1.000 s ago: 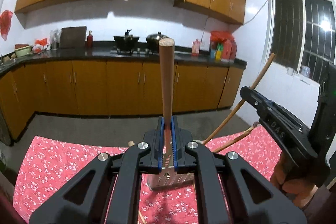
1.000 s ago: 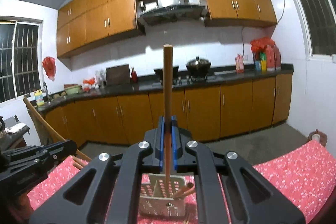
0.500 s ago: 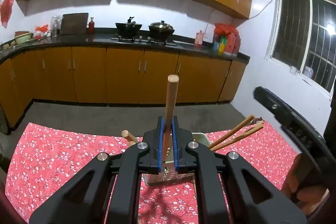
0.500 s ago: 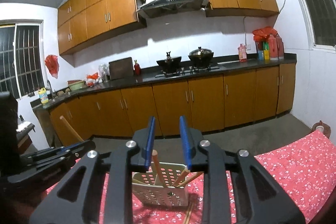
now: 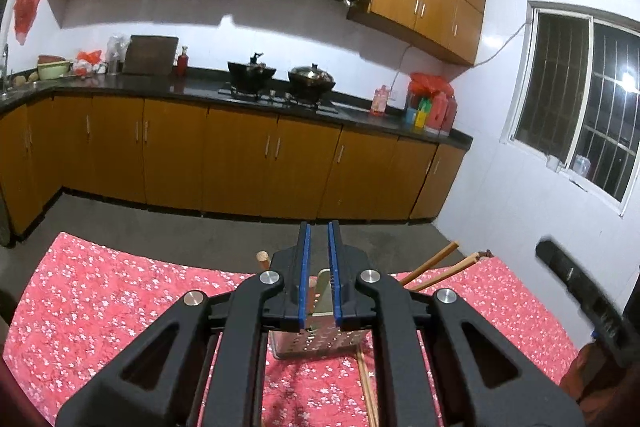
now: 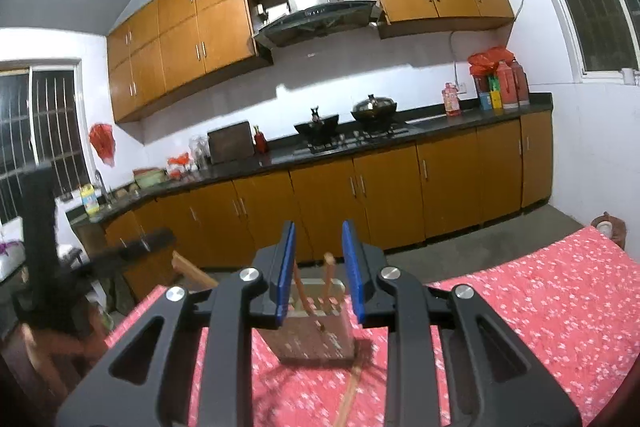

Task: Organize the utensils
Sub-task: 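Return the right tool to the table and grasp another chopstick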

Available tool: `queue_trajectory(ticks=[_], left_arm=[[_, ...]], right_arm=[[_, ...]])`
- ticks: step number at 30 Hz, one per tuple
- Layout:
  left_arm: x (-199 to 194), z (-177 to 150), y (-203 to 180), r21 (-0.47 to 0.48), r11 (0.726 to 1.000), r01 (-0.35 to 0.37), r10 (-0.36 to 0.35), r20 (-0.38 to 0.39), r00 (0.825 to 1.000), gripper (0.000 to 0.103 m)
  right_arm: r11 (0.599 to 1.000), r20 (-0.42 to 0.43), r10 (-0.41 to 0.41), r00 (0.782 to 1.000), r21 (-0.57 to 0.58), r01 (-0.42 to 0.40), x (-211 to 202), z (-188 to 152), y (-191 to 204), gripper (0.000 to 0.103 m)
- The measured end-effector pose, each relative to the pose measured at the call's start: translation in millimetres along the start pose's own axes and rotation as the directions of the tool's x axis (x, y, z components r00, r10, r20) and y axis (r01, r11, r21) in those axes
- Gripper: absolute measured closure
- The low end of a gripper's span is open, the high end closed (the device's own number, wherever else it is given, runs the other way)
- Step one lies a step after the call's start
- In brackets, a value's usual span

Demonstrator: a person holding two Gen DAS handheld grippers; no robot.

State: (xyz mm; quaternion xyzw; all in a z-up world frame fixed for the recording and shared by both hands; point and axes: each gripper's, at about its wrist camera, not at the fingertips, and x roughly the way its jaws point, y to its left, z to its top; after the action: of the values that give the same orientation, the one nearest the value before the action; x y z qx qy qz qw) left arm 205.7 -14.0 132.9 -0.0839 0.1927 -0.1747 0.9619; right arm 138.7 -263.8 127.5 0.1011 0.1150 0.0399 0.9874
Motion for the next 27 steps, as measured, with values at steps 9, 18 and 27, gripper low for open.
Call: queue_trajectory(ticks=[9, 18, 27], left_arm=[[-32.1, -50.2, 33.9, -0.023, 0.994, -0.105, 0.105, -0.04, 0.994, 0.093], [5.7, -151.1, 77.3, -0.054, 0.979, -0.198, 0.167, -0.346, 0.923, 0.093], [15.3, -189.0, 73.5, -0.072, 0.982, -0.176, 0.13, -0.421, 0.898, 0.093]], right_arm=[[0.998, -0.431, -0.06, 0.9, 0.001, 0.067, 53.9, -124.6, -28.1, 0.083], [0.998, -0.617, -0.029, 0.787, 0.023, 0.055, 78.8, -200.5, -21.3, 0.085], [0.999, -0.634, -0.044, 0.772, -0.009, 0.05, 85.2, -207.8, -10.0, 0.087]])
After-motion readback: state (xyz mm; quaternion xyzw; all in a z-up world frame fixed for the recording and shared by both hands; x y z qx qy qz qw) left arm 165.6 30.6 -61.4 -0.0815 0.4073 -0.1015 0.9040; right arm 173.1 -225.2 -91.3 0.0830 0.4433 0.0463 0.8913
